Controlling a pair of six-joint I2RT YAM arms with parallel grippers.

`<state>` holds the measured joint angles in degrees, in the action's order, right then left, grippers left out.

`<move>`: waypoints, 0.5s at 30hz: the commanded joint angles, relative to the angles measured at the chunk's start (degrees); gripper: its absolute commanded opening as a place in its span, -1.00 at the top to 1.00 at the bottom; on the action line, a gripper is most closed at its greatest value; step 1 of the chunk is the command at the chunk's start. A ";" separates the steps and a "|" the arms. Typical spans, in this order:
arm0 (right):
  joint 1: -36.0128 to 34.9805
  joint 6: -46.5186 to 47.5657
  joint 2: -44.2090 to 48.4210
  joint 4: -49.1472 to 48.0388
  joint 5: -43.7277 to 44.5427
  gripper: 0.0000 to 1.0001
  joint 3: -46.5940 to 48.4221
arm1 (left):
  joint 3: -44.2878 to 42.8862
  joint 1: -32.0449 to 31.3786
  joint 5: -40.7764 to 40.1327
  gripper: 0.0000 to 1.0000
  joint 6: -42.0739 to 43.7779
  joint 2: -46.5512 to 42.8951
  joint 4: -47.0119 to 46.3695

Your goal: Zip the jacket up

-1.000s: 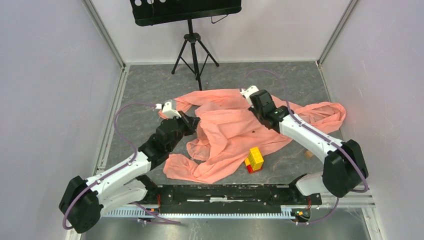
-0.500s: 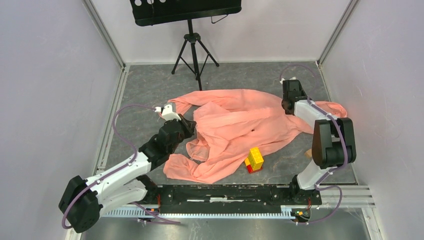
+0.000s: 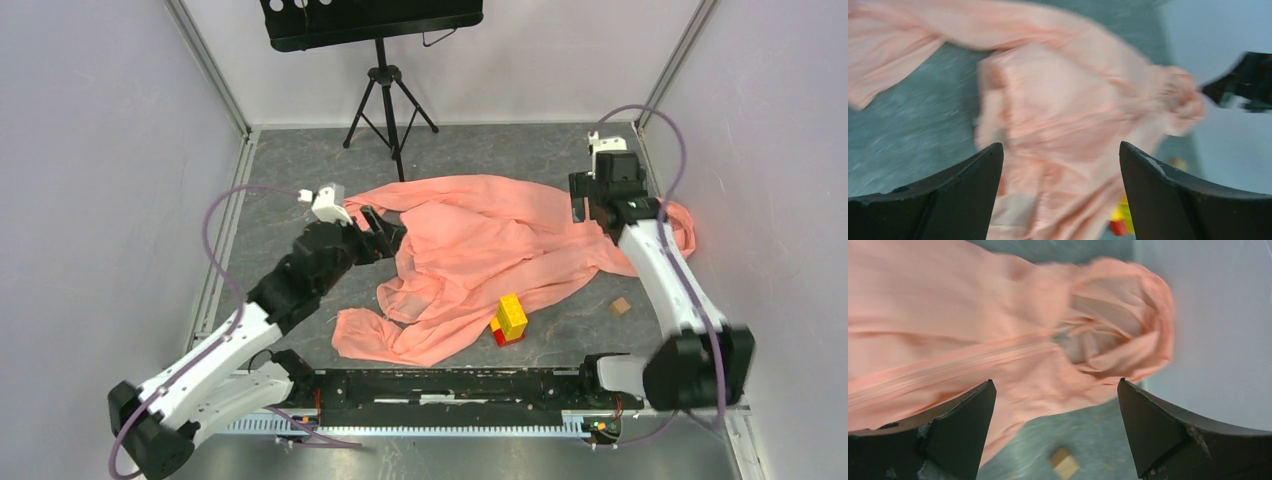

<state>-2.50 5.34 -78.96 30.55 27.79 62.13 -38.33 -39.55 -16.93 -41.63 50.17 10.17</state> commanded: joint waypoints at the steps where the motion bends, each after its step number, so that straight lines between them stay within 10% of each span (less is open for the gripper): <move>1: -1.61 -9.71 19.28 3.36 -25.66 -0.96 1.83 | -11.99 0.09 15.07 -0.86 7.04 -8.20 2.67; 8: -1.61 -11.17 35.22 -2.57 -29.61 -0.96 12.83 | -36.98 0.09 30.95 -0.99 22.62 -7.91 9.12; 15: -1.60 -9.43 45.42 -11.02 -25.04 -0.96 16.55 | -57.10 0.09 24.24 -0.99 35.54 -5.70 17.35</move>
<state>-4.34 -4.43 -37.30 24.29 0.86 78.74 -88.23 -39.57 9.50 -17.30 42.92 20.53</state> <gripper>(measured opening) 0.979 0.994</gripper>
